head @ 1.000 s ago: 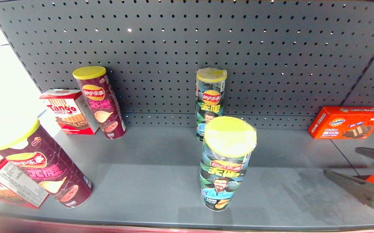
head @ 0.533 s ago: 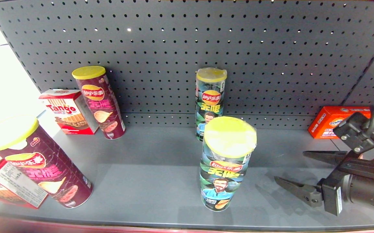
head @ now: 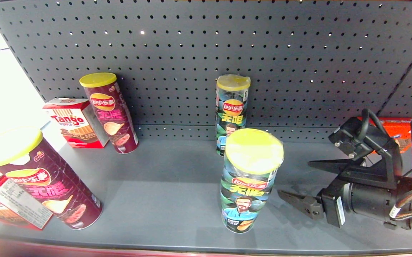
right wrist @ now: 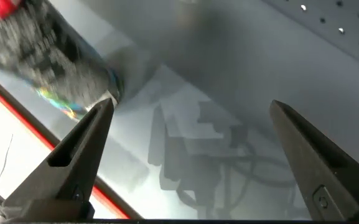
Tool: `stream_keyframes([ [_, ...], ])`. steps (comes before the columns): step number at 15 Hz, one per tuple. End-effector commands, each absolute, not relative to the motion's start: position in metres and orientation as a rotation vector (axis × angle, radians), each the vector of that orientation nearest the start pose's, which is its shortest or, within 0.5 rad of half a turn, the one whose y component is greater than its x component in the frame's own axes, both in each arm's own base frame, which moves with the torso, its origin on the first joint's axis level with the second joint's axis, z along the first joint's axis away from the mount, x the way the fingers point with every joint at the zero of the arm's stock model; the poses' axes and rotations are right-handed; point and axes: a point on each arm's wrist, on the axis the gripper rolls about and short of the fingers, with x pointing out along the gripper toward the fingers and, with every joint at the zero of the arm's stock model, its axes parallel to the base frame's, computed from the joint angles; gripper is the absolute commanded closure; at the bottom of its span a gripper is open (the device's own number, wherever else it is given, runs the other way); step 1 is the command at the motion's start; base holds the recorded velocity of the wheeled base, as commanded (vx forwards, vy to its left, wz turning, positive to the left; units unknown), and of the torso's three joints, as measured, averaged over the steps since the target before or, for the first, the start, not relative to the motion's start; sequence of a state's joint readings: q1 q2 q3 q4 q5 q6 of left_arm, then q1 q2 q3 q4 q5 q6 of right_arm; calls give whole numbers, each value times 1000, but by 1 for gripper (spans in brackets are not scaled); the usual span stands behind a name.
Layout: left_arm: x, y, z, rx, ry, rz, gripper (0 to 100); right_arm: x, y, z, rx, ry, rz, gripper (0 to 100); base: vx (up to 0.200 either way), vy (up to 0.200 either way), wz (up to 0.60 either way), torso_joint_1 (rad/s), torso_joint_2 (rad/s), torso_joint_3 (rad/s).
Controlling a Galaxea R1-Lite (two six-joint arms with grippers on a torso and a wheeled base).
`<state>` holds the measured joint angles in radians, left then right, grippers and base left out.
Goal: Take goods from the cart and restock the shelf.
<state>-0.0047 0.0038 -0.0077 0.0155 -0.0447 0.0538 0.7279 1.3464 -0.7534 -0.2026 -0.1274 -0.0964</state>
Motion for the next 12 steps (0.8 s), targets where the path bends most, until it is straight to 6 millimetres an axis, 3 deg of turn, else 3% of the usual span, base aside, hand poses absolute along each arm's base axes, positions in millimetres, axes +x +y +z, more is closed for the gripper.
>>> stream_keyframes([
  [1, -23, -1, 76, 53, 12, -49, 0, 165, 148, 216, -266, 344, 625, 0, 0, 0, 0, 0, 0, 0],
  [12, -23, -1, 76, 53, 14, -49, 0, 169, 164, 214, -283, 356, 663, 0, 0, 0, 0, 0, 0, 0],
])
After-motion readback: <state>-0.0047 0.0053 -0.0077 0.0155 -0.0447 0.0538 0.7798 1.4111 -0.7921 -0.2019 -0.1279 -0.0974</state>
